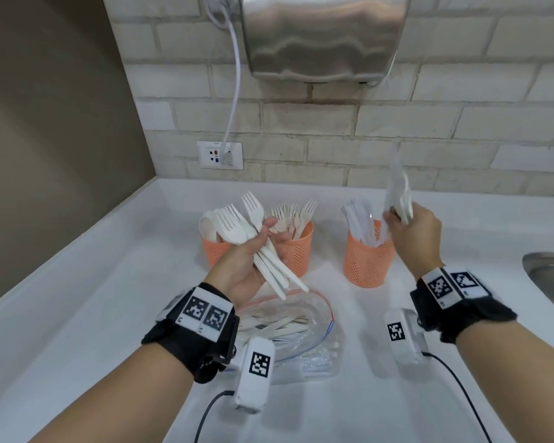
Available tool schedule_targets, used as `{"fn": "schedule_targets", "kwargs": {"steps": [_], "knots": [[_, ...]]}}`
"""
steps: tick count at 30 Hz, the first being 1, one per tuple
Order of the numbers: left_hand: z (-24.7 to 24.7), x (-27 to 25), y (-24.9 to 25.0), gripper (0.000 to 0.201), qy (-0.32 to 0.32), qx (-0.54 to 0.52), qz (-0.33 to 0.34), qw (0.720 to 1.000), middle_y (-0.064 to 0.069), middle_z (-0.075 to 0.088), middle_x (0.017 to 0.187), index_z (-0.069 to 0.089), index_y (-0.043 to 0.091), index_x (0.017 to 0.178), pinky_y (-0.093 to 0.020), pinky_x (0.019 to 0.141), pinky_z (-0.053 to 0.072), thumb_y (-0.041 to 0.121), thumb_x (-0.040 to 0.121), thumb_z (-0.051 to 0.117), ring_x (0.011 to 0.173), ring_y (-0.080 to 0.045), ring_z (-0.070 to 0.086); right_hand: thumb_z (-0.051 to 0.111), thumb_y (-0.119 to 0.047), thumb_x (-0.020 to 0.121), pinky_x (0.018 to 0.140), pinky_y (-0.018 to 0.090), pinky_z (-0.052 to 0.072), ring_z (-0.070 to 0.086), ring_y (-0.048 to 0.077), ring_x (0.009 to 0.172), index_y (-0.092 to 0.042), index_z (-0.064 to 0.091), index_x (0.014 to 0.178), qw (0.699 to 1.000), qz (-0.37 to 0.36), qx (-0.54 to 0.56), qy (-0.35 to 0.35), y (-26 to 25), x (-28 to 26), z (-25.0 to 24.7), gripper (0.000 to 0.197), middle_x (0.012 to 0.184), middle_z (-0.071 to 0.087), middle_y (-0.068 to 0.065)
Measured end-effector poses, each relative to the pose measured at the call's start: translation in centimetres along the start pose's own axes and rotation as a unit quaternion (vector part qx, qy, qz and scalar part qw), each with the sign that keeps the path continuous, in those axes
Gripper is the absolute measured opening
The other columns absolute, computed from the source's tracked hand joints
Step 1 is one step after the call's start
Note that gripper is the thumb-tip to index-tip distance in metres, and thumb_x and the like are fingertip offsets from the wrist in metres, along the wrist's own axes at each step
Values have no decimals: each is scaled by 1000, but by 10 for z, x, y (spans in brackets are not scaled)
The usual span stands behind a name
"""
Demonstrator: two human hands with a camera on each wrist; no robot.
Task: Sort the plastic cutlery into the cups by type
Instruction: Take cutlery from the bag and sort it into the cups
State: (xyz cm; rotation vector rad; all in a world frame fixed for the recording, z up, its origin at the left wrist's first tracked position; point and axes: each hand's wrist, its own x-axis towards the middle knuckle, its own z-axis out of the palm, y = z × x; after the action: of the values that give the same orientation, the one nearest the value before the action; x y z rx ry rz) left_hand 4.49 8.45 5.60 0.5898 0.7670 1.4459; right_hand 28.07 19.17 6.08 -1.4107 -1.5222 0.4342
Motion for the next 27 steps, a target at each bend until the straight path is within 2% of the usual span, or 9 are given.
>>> {"fn": "schedule_targets", "kwargs": {"steps": [2,4,6,10,13,16,19,23,27], "knots": [[2,-3,1,20,-25,14,-13,999,-3,71,73,58,16,106,-24,57,55,20,98,40,53,-13,61,60,-8,85,45,23,30,48,24,58,-3,57,66,996,37,-62,-54,10,-1,8,20,62,53,11],[1,-6,3,23,-40,31,-20,999,-4,71,74,59,17,110,-25,57,54,20,98,39,53,-13,60,64,-9,82,47,23,32,52,26,63,3,63,78,993,53,-76,-80,13,-5,12,13,68,57,13],[0,-7,4,24,-47,58,-23,997,-3,71,75,60,17,110,-25,58,54,19,98,39,54,-13,60,63,-10,82,54,26,38,55,28,67,5,61,86,995,42,-53,-74,9,-6,12,15,74,59,15],[-2,-7,1,22,-44,114,-22,992,-1,69,74,62,16,105,-26,58,53,15,97,42,54,-13,60,58,-19,89,50,26,35,45,19,52,-9,55,73,992,39,61,-104,-23,-17,15,19,58,48,3],[-4,-6,-2,21,-37,124,-21,991,-2,68,74,63,15,104,-26,57,53,15,96,44,54,-13,60,58,-23,91,41,22,30,33,10,40,-13,50,66,940,71,202,-267,-48,-32,23,28,51,35,0],[-9,-7,1,20,-29,134,-12,991,-2,68,75,63,15,103,-26,58,54,15,95,46,54,-13,60,55,-21,92,39,17,29,32,7,41,-7,59,80,862,103,311,-387,-60,-41,36,19,56,37,0],[-17,-11,9,17,-20,141,1,990,-3,71,75,62,15,98,-26,57,54,13,94,46,52,-13,61,55,-28,92,42,20,36,38,9,41,-8,61,89,859,116,300,-398,-68,-39,54,21,50,44,-4],[-29,-17,19,17,-17,134,4,991,-5,72,81,62,16,97,-26,57,54,12,95,45,55,-14,60,54,-33,92,47,23,39,38,11,41,-13,57,77,894,63,323,-305,-88,-14,78,25,43,40,-7],[-36,-14,26,13,18,138,38,990,-1,58,69,61,15,95,-23,49,46,15,93,49,48,-11,49,48,-26,95,37,16,29,30,6,37,-11,53,80,813,87,405,-409,-109,-13,97,22,45,35,-6]]}}
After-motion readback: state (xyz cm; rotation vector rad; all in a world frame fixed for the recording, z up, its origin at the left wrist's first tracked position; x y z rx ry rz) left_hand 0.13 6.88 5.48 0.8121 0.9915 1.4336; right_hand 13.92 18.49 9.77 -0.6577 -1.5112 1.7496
